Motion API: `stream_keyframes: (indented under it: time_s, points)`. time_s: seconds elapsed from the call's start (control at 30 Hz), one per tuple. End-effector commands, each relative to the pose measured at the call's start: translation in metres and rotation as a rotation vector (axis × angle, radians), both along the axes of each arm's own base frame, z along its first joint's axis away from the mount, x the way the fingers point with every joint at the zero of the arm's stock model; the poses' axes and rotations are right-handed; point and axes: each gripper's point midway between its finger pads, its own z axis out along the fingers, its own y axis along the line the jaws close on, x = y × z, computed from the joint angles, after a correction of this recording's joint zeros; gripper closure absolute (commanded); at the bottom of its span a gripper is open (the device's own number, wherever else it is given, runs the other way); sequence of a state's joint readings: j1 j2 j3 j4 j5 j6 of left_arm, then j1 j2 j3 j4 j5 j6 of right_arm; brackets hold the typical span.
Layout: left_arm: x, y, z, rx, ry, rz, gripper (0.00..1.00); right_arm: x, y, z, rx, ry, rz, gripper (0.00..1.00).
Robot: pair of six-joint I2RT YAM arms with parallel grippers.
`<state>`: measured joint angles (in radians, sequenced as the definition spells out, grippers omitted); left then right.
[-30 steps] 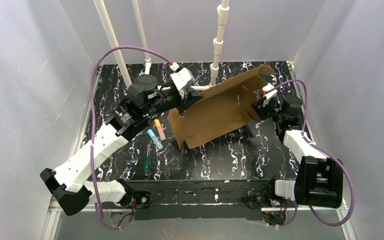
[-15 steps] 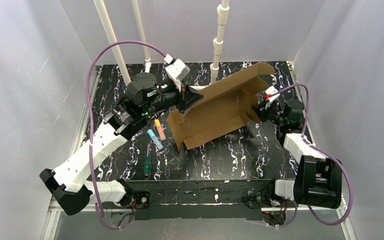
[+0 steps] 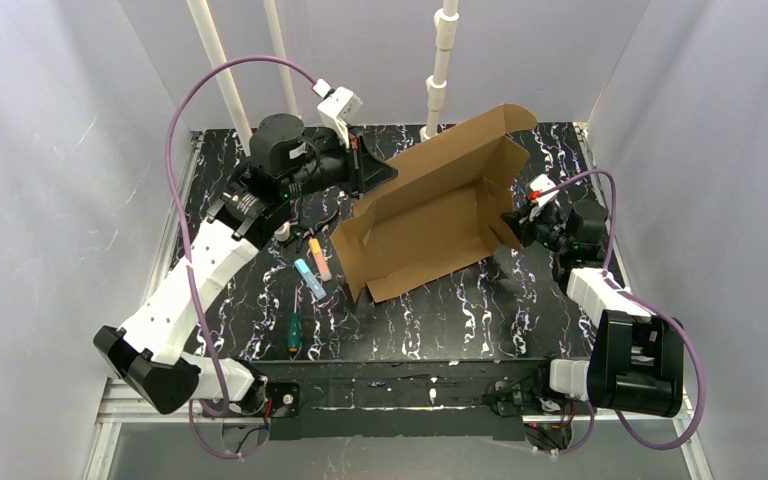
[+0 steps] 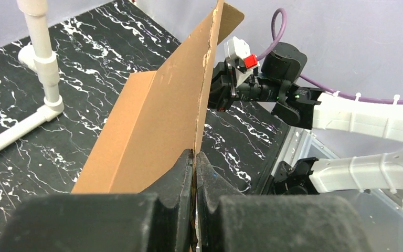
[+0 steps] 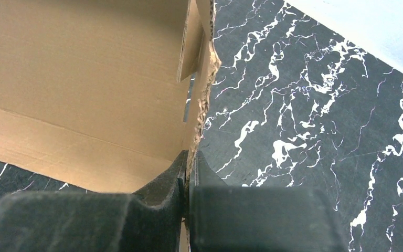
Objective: Fold the paper box
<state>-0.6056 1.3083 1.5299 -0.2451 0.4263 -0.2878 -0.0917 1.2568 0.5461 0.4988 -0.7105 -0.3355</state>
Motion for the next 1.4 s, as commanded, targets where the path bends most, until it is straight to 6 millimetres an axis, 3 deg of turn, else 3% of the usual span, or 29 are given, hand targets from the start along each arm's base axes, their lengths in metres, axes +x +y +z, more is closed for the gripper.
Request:
stream_keyframes:
  time_s: [0.0, 0.27, 0.53, 0.77, 1.0, 1.37]
  points:
    - [0.006, 0.006, -0.004, 0.013, 0.085, 0.020, 1.00, 0.001, 0.003, 0.012, -0.004, -0.070, 0.034, 0.91]
    - [0.029, 0.013, -0.007, 0.029, 0.119, 0.077, 1.00, 0.003, 0.002, 0.013, -0.020, -0.094, 0.035, 0.91]
    - [0.030, 0.010, -0.006, -0.016, 0.236, 0.050, 1.00, 0.006, 0.004, 0.012, -0.029, -0.105, 0.033, 0.91]
    - [0.042, 0.013, -0.016, 0.015, 0.268, 0.049, 1.00, 0.005, 0.007, 0.014, -0.047, -0.124, 0.041, 0.91]
    - [0.053, 0.018, -0.014, -0.031, 0.365, 0.120, 1.00, 0.007, 0.006, 0.012, -0.069, -0.139, 0.024, 0.91]
    - [0.053, 0.017, -0.019, -0.048, 0.368, 0.112, 1.00, 0.002, 0.011, 0.008, -0.075, -0.141, 0.051, 0.87]
